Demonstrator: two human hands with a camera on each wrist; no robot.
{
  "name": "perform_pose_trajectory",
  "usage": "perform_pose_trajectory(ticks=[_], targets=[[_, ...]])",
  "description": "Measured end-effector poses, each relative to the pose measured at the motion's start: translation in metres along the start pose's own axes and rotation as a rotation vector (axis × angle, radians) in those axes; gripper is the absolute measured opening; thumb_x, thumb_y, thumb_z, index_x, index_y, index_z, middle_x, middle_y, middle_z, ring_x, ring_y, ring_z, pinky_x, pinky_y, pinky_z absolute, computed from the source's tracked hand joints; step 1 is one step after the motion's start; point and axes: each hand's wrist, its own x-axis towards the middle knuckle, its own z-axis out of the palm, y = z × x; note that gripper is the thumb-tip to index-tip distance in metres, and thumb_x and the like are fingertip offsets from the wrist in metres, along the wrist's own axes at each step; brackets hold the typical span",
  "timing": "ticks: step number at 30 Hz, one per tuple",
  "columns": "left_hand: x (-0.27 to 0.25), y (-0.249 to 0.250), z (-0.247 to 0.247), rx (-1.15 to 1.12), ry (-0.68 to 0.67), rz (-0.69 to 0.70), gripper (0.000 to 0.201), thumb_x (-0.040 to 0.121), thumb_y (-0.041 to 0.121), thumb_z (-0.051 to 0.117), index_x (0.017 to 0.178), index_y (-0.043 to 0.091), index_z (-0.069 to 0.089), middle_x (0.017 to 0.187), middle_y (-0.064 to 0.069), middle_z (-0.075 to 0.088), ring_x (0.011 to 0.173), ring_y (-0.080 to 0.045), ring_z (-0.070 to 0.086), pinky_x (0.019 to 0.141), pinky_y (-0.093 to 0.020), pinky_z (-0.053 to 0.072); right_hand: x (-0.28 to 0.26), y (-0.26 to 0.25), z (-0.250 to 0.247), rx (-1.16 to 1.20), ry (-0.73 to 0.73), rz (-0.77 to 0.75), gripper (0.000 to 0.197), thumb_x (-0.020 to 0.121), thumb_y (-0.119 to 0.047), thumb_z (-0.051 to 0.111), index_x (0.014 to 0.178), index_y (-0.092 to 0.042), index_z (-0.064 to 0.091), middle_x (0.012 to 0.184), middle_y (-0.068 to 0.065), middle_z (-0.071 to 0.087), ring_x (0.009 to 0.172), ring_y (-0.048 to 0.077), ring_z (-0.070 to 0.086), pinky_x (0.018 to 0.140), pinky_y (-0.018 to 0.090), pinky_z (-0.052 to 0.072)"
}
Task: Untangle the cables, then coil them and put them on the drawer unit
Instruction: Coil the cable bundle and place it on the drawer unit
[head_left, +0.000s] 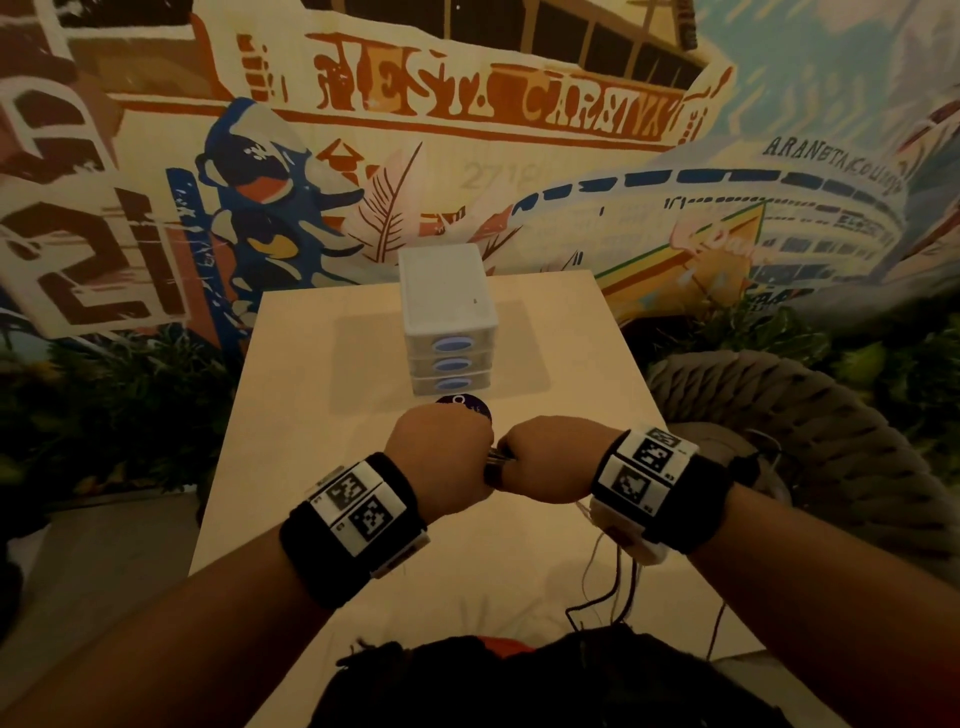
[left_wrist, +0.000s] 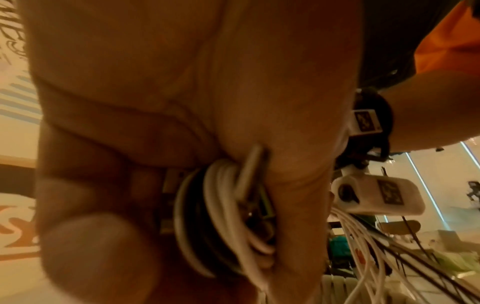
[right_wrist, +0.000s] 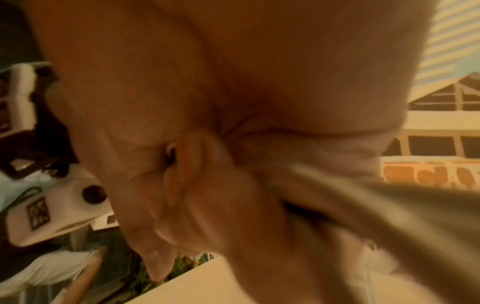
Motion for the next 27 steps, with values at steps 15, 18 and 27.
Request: perform_pose_trajectory(ticks=[15, 18, 27], targets=[[-0.005, -0.026, 0.002, -0.474, 0.347, 0.170, 0.070, 0.083, 0.061, 0.066, 0.143, 0.039, 0.039, 0.128, 0.011, 0.063, 0.105, -0.013, 0.065, 0.083, -0.034, 0.058, -0.007, 0.028, -0.017, 0.324, 0.074, -0.085, 0.037, 0.101, -0.040, 0.046, 0.084, -0.013, 0.064, 0.083, 0.008, 0.064, 0.072, 0.020, 0.053, 0.067, 0.034, 0.042], [-0.008, -0.038, 0.002, -0.848, 0.355, 0.170, 0.091, 0.078, 0.064, 0.076, 0.151, 0.045, 0.027, 0.130, 0.017, 0.060, 0.097, -0.002, 0.066, 0.082, -0.028, 0.058, -0.011, 0.040, -0.021, 0.588, 0.131, -0.056, 0.028, 0.097, -0.031, 0.053, 0.077, -0.013, 0.060, 0.068, 0.002, 0.054, 0.053, 0.012, 0.044, 0.055, 0.027, 0.037], [-0.007, -0.010, 0.013, -1.499, 0.160, 0.450, 0.066, 0.085, 0.070, 0.060, 0.136, 0.028, 0.055, 0.136, 0.010, 0.063, 0.125, -0.011, 0.060, 0.097, -0.026, 0.050, -0.020, 0.022, -0.017, 1.206, 0.020, -0.256, 0.015, 0.080, -0.021, 0.049, 0.070, -0.012, 0.055, 0.048, -0.006, 0.036, 0.044, 0.014, 0.025, 0.050, 0.030, 0.015]])
